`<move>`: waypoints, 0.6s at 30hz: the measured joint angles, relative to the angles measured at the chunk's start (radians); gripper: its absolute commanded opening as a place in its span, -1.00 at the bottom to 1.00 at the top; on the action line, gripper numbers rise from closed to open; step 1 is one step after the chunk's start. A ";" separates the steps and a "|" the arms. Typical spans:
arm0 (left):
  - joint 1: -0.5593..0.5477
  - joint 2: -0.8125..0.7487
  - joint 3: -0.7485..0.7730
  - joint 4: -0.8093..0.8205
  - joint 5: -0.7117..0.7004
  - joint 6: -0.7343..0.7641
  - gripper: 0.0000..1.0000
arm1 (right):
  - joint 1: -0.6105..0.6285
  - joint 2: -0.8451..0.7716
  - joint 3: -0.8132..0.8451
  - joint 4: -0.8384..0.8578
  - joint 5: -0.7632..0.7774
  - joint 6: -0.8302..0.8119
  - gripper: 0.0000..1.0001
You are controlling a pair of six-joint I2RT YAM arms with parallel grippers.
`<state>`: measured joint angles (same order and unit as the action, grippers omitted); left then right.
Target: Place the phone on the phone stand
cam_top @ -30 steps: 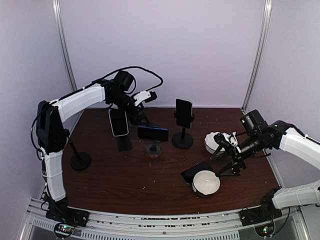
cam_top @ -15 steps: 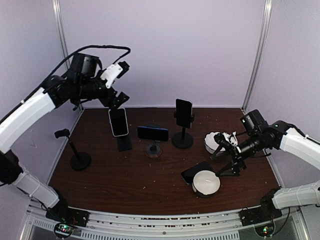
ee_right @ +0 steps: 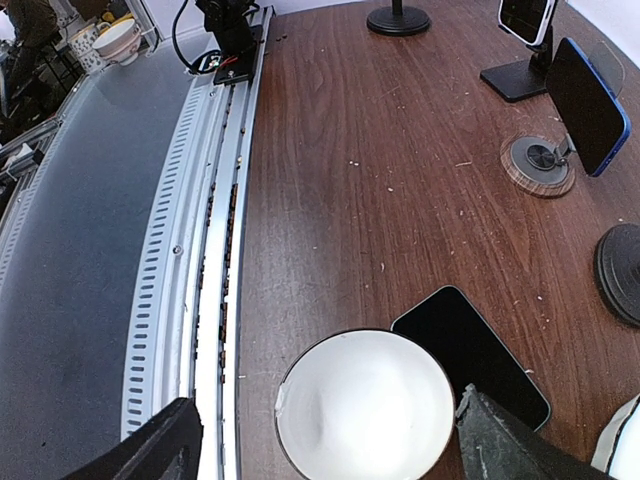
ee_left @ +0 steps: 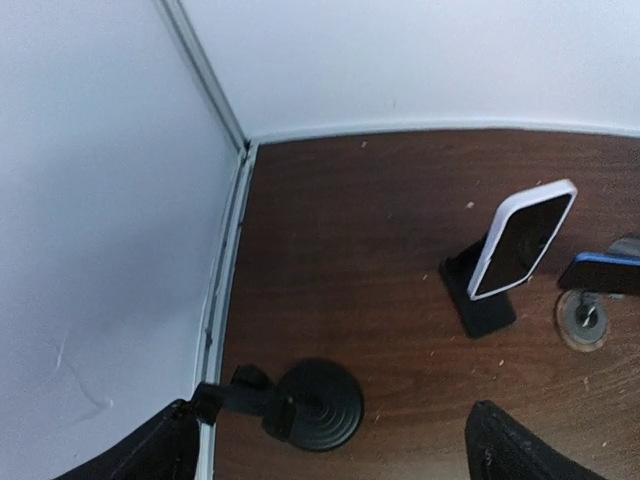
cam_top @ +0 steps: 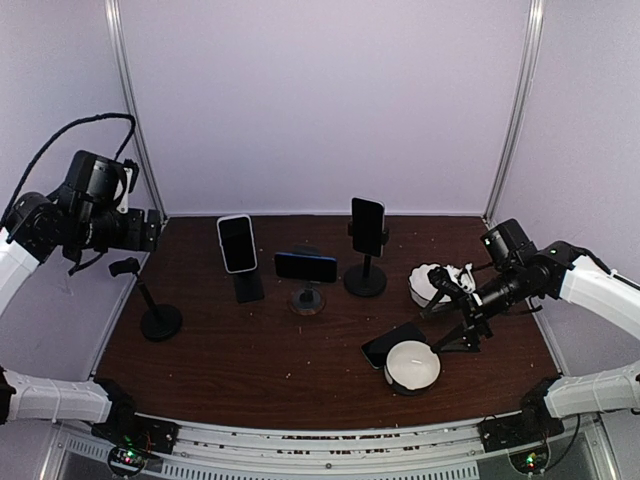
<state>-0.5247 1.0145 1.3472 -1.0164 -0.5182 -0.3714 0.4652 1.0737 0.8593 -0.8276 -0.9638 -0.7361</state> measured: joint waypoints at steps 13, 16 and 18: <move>0.237 -0.090 -0.216 -0.151 0.063 -0.116 0.32 | 0.001 0.000 0.000 -0.007 0.011 -0.016 0.82; 0.245 -0.086 -0.243 -0.132 0.086 -0.126 0.20 | 0.002 0.000 0.000 -0.008 0.016 -0.020 0.82; 0.245 -0.085 -0.256 -0.105 0.093 -0.128 0.20 | 0.002 0.000 0.000 -0.008 0.019 -0.021 0.82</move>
<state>-0.2802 0.9291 1.0916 -1.1213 -0.4255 -0.4992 0.4671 1.0737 0.8593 -0.8360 -0.9443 -0.7567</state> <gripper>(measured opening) 0.609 0.911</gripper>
